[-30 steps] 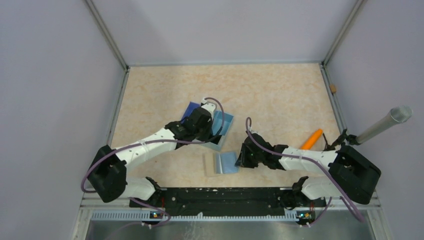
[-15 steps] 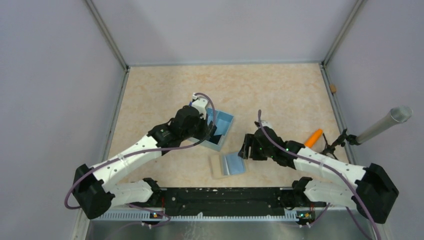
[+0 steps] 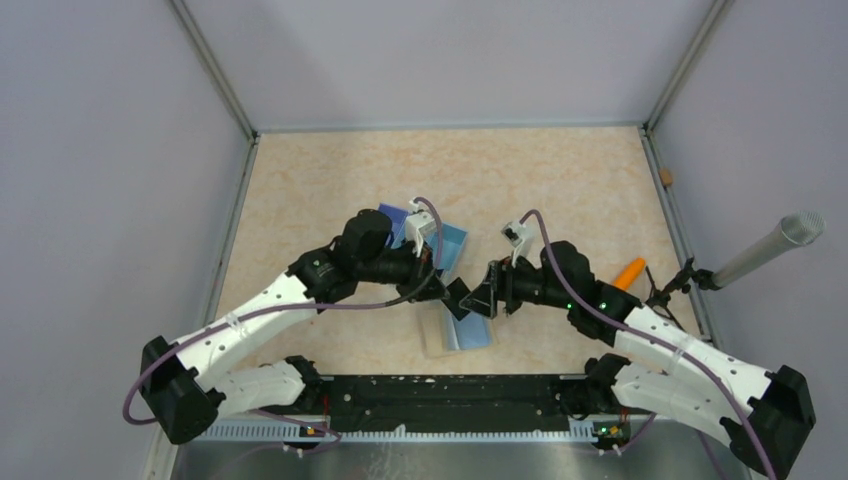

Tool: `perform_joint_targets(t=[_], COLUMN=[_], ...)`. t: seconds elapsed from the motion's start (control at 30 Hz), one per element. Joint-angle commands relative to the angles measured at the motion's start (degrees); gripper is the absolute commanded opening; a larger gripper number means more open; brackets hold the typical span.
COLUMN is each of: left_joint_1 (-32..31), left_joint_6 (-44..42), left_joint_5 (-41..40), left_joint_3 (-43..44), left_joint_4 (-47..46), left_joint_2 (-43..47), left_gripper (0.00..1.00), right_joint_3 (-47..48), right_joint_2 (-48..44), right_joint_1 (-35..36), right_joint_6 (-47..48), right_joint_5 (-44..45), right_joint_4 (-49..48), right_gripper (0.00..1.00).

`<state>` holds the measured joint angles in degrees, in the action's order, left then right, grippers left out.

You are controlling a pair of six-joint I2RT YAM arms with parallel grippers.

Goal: Put the credit cards into the card holder
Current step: Insert the credit card into the card holder.

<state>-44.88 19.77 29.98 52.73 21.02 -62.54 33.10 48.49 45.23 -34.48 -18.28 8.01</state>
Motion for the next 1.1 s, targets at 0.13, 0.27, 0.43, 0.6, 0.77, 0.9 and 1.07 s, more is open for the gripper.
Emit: perform_joint_targets(t=[0.13,0.27,0.43,0.6,0.77,0.9,1.07], left_joint_1=[0.1,0.0,0.1,0.1,0.1,0.1,-0.1], left_joint_6=[0.0,1.5,8.9,22.2,28.9,30.4,34.9], left_joint_5=[15.9,14.2,8.3,7.8,8.3,8.3,10.0], left_joint_3=[0.7,-0.1,-4.9,-14.8,-18.9,-20.5,-22.8], left_joint_4=[-4.3,-6.1,-14.8,-36.8,-45.5,-47.3,-53.4], left_joint_2=[-0.7,-0.7,0.0,0.9,0.8,1.3,-0.1], left_gripper=[0.00,0.00,0.51,0.71,0.51,0.43,0.14], right_joint_3=[2.0,0.6,-4.2,-11.5,-14.2,-14.0,-13.6], right_joint_2=[-1.3,-1.5,-4.2,-8.6,-10.9,-10.4,-9.8], right_joint_1=[-0.5,-0.5,-0.5,-0.5,-0.5,-0.5,-0.5], right_joint_6=[3.3,0.7,-5.7,-13.4,-15.7,-15.7,-15.6], right_joint_5=[-12.5,-17.2,-13.7,-7.8,-5.6,-6.2,-6.2], right_joint_4=[-3.8,-7.5,-16.5,-27.3,-29.7,-28.8,-27.3], right_gripper=[0.51,0.12,0.00,0.00,0.00,0.00,0.00])
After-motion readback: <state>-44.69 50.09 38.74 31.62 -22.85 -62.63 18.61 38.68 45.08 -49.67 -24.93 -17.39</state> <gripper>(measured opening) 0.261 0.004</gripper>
